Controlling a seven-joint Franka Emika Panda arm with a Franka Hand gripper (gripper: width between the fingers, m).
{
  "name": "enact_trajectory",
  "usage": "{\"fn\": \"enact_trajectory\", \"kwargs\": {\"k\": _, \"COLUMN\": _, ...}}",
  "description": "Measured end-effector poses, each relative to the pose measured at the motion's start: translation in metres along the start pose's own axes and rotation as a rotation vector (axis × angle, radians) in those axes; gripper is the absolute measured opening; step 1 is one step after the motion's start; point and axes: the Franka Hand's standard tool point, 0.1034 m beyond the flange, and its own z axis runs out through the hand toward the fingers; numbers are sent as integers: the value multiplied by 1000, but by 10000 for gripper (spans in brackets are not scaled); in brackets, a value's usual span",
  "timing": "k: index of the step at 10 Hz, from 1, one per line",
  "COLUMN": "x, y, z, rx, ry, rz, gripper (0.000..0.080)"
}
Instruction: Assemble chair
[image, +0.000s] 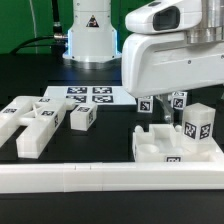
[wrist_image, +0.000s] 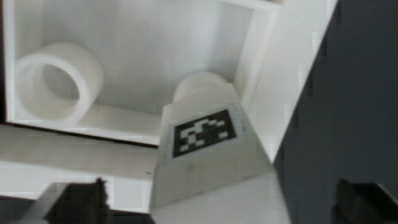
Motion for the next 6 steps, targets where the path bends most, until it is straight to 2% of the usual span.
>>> {"fn": "enact_trajectory", "kwargs": {"k": 2, "x": 0, "y": 0, "z": 0, "rx": 0, "ry": 0, "rz": 33, "gripper": 286}}
{"fn": "enact_trajectory", "kwargs": {"k": 4, "x": 0, "y": 0, "z": 0, "rx": 1, "ry": 0, "rz": 57, "gripper": 288}}
{"fn": "enact_trajectory", "kwargs": {"k": 6, "x": 0, "y": 3, "z": 0, "rx": 7, "ry": 1, "rz": 324, "gripper": 288}}
